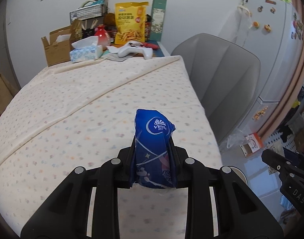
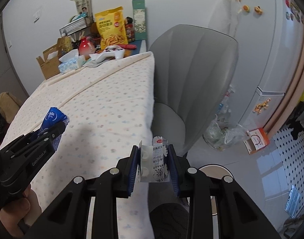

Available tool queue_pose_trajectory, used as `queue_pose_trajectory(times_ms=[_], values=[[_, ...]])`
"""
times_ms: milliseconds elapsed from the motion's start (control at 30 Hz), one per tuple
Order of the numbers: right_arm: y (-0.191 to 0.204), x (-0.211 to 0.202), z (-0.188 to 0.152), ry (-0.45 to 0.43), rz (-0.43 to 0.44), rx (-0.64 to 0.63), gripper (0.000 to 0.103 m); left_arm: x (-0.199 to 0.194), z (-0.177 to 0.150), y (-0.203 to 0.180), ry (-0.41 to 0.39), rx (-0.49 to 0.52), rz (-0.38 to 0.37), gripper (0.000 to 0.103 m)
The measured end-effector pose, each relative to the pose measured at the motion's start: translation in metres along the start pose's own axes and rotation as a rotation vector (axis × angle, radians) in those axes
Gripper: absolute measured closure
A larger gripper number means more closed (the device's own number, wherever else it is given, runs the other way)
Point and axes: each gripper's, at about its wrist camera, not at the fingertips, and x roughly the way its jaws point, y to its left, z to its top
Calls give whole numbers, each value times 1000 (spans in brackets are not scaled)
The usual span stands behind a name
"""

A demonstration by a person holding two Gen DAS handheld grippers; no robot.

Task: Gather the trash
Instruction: 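Carry the tissue pack and blister pack over the beige bin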

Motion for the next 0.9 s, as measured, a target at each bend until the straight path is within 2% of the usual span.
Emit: queue_pose_trajectory(times_ms=[900], values=[[-148,3,-31,6,-86,245,74,30,-5,-151,50,231,-103,76]])
